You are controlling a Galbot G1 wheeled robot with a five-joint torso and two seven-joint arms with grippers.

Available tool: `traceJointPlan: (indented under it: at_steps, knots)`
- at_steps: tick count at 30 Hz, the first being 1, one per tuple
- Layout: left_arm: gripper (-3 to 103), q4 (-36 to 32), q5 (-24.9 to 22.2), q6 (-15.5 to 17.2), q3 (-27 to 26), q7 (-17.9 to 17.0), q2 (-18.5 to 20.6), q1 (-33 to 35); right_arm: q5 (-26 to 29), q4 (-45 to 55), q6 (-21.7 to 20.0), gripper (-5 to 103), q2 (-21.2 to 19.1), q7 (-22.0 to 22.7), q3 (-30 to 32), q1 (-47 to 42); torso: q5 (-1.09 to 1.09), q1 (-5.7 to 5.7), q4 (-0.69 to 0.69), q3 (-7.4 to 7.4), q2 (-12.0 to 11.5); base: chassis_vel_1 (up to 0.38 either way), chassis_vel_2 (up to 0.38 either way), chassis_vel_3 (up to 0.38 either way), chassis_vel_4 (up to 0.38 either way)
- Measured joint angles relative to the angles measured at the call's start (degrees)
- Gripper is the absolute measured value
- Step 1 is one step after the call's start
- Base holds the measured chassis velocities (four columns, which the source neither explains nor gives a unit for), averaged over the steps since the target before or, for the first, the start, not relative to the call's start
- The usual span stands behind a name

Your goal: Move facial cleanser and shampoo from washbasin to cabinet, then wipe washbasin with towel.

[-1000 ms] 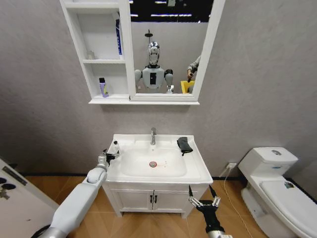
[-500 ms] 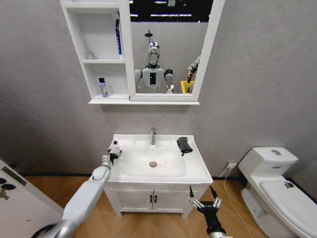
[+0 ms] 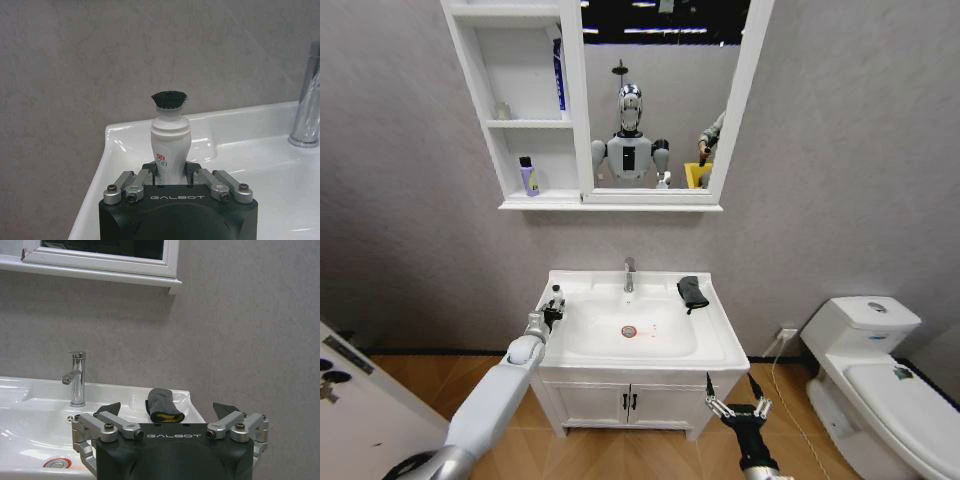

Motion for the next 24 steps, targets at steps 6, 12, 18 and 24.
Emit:
traceJointPlan:
  at_steps: [6, 12, 18, 24]
  knots:
    - [29, -9.06, -1.94, 1.96, 0.08, -0.92, 3.24, 2.0, -0.28, -0.04, -0.18, 100, 0.13, 0.07, -0.56, 0.1, -0.02, 0.0, 0.01, 0.0, 0.0, 0.0, 0.0, 0.0, 0.0]
    - [29, -26.48, -13.86, 10.74, 0.3, -5.29, 14.56, -1.49, -0.2, 0.21, -1.0, 100, -0.11, 0.46, -0.61, 0.56, 0.04, 0.0, -0.01, 0.0, 0.0, 0.0, 0.0, 0.0, 0.0]
    - [29, -35.65, -26.63, 22.17, 0.81, -7.42, 24.98, -11.16, -0.12, 0.13, -1.22, 100, -0.13, 0.95, -0.66, 0.92, 0.01, -0.01, 0.03, 0.0, 0.01, 0.0, 0.0, 0.0, 0.0]
    - [29, -33.68, -38.7, 29.97, 6.6, -10.25, 28.51, -28.03, -0.24, -0.31, -1.3, 100, -0.11, 0.96, -1.19, 1.45, 0.01, -0.01, 0.0, -0.01, 0.01, 0.0, 0.0, 0.0, 0.0]
